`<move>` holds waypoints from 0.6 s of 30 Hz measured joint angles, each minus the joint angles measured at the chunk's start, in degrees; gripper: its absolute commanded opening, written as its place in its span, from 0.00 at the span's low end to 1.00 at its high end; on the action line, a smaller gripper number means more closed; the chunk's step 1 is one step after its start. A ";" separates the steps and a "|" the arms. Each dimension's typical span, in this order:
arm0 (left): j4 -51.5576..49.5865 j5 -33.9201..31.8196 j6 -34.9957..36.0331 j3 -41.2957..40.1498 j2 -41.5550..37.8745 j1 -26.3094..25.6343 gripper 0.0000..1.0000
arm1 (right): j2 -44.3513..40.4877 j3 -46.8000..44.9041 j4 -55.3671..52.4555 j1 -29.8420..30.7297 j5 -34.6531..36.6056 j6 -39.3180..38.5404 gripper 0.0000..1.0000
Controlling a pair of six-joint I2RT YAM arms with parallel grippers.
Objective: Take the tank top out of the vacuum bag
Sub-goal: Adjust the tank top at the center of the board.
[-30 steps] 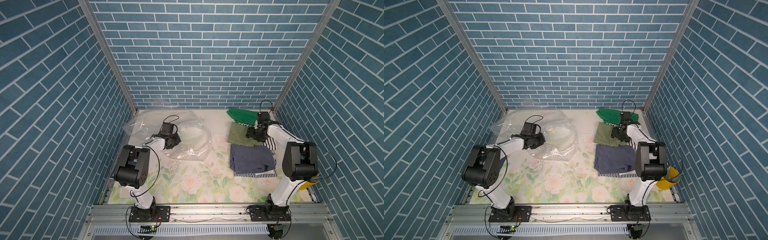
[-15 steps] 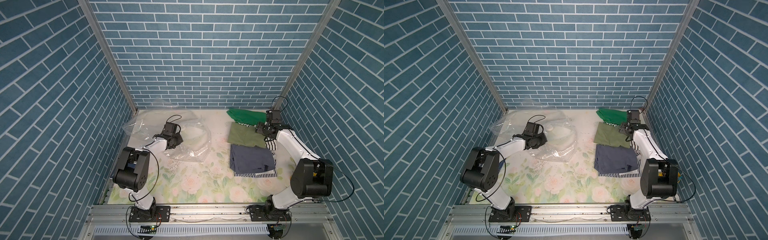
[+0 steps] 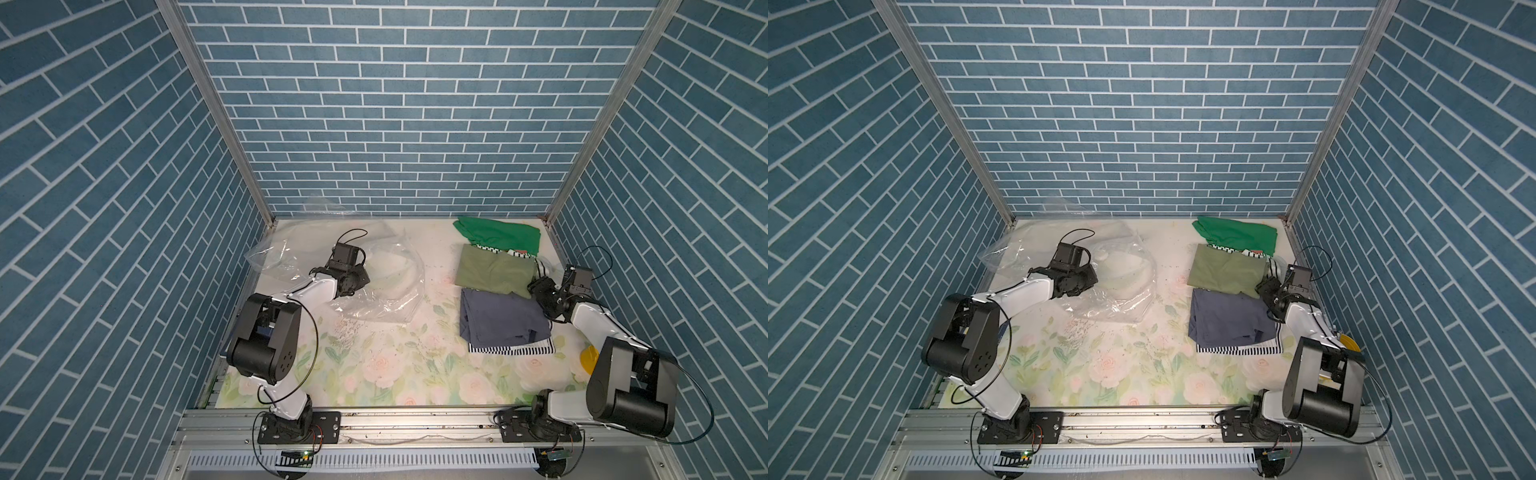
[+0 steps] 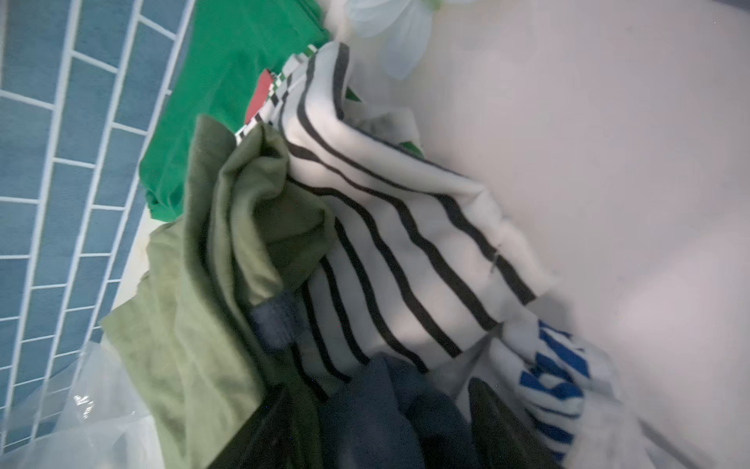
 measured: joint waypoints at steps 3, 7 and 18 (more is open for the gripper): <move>-0.17 0.13 0.00 0.68 0.22 -0.07 0.00 | -1.29 0.00 2.84 -0.17 -1.64 1.40 0.64; -0.28 0.42 0.00 2.14 1.90 -0.09 0.00 | -2.97 0.00 6.14 -0.44 -2.95 2.56 0.62; -0.39 1.70 0.35 6.23 6.34 -0.11 0.00 | -4.81 -2.58 12.15 -1.81 -8.33 5.03 0.60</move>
